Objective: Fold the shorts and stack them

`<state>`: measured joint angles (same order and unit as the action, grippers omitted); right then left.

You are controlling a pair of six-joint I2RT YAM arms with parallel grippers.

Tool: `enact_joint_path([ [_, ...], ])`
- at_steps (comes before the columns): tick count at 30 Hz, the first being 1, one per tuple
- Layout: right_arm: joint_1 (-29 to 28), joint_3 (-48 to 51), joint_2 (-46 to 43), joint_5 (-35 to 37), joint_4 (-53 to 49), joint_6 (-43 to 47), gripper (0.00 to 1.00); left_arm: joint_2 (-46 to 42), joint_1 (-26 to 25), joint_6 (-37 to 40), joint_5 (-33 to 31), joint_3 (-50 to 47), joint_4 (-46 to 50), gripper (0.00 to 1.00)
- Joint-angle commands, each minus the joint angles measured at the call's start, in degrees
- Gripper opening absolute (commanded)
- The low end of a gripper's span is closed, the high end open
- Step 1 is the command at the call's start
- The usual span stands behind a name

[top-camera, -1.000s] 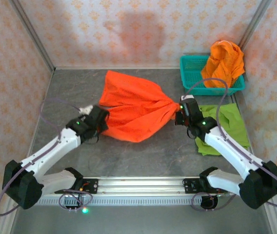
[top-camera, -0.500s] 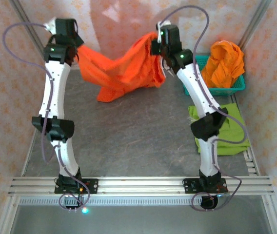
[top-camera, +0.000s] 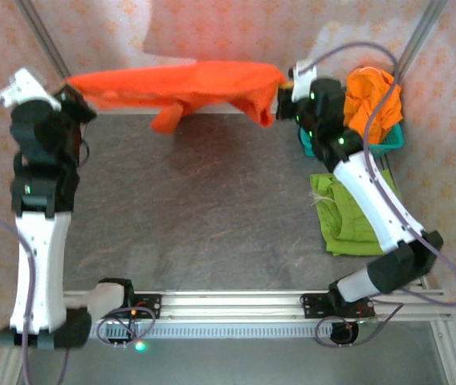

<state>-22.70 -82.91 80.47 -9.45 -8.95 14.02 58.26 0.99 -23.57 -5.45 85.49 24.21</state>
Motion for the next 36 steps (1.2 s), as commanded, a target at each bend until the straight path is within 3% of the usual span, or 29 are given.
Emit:
enact_joint_path([
  [1,0.2,13.5,-5.2,-2.9,7.1,7.0,0.0,-5.5,-1.3,2.3,4.7,-15.3,-6.7,0.0],
  [5,-0.2,28.9,-14.2,-9.9,5.1,7.5,0.0,-15.8,-5.6,-0.3,1.4,-32.4,-5.5,0.0],
  [8,-2.8,36.0,-19.3,-12.5,2.9,3.9,0.0,-19.7,-7.1,-3.7,-2.9,-38.5,-0.7,0.0],
  [13,-9.5,38.9,-21.9,-11.2,-4.7,-1.5,0.0,-20.9,-7.1,-6.7,-7.9,-39.8,6.3,0.0],
  [18,-13.8,37.9,-21.2,-9.8,-9.3,-4.5,0.0,-19.6,-7.1,-4.5,-14.7,-34.7,9.4,0.0],
  [25,-20.6,32.4,-12.3,-9.4,-14.9,-5.3,0.0,-12.2,-7.1,1.2,-20.7,-25.4,11.6,0.0],
  [30,-25.3,30.6,-1.8,-14.1,-16.1,-10.7,0.0,-8.8,-7.0,3.7,-23.3,-24.1,11.6,0.0],
  [36,-26.3,28.3,5.6,-14.7,-20.3,-14.0,0.0,-7.6,-6.9,4.8,-24.1,-23.9,11.9,0.0],
])
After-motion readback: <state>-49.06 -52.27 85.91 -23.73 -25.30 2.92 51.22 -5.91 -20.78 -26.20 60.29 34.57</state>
